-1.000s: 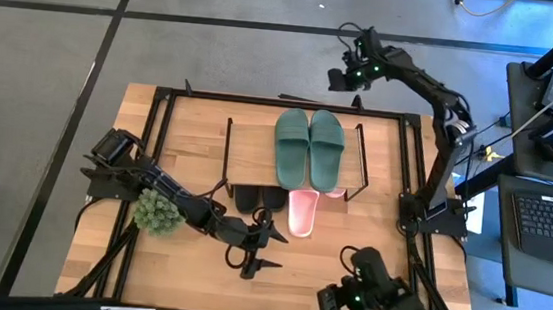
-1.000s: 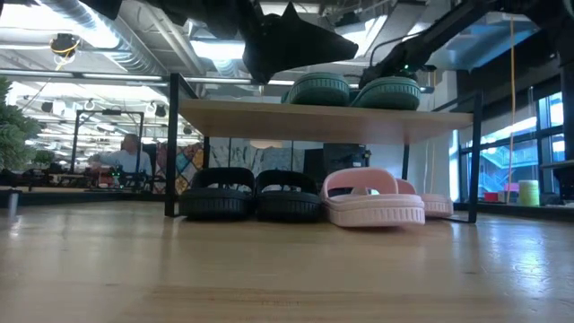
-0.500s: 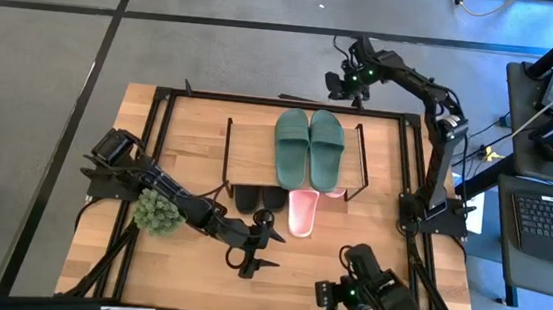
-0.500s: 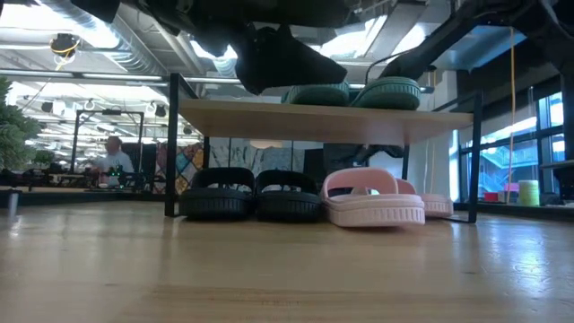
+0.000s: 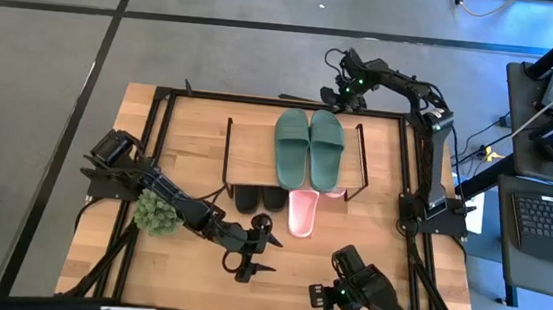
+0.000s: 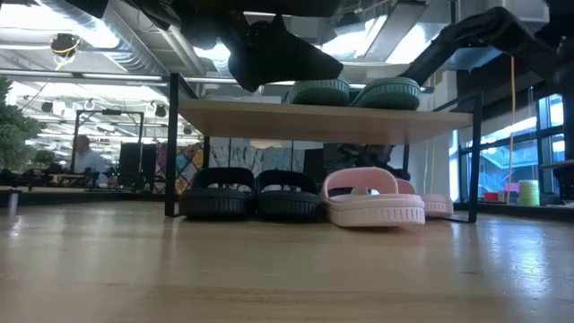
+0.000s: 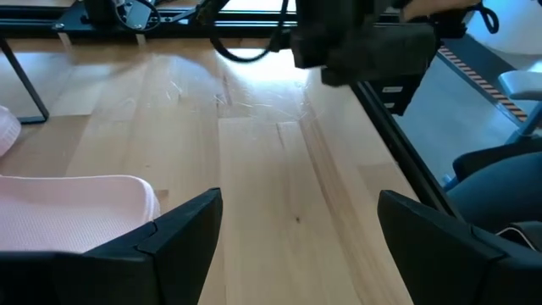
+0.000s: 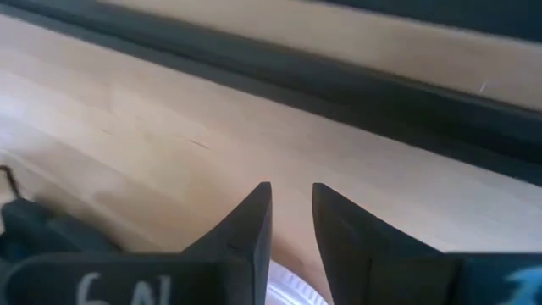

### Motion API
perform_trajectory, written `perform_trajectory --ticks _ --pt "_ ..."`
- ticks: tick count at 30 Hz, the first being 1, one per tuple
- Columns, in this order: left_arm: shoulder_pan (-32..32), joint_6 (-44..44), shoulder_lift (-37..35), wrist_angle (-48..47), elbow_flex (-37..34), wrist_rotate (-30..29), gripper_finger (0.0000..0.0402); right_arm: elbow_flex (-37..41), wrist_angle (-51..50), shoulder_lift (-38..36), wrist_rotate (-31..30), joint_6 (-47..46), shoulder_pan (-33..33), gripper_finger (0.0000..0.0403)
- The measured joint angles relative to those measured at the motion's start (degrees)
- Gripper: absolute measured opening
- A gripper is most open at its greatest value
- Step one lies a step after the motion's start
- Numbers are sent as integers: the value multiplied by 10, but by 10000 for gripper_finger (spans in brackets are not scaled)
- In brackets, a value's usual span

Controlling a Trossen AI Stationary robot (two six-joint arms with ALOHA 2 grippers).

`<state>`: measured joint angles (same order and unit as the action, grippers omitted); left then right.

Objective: Pick and place slides into the shelf
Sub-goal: Adjust the slippers

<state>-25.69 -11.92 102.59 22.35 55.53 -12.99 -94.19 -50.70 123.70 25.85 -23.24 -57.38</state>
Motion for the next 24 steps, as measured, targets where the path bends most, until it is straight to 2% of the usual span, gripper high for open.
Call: perform_trajectory --ticks 11,15,20,24 --pt "0 0 0 0 0 0 306 0 -67 15 -36 57 19 89" --pt "0 0 0 0 0 0 306 0 -70 15 -87 62 33 89" --pt "0 0 0 0 0 0 306 0 -69 17 -93 70 46 89" --pt "0 0 0 0 0 0 306 0 -18 17 -101 59 49 89"
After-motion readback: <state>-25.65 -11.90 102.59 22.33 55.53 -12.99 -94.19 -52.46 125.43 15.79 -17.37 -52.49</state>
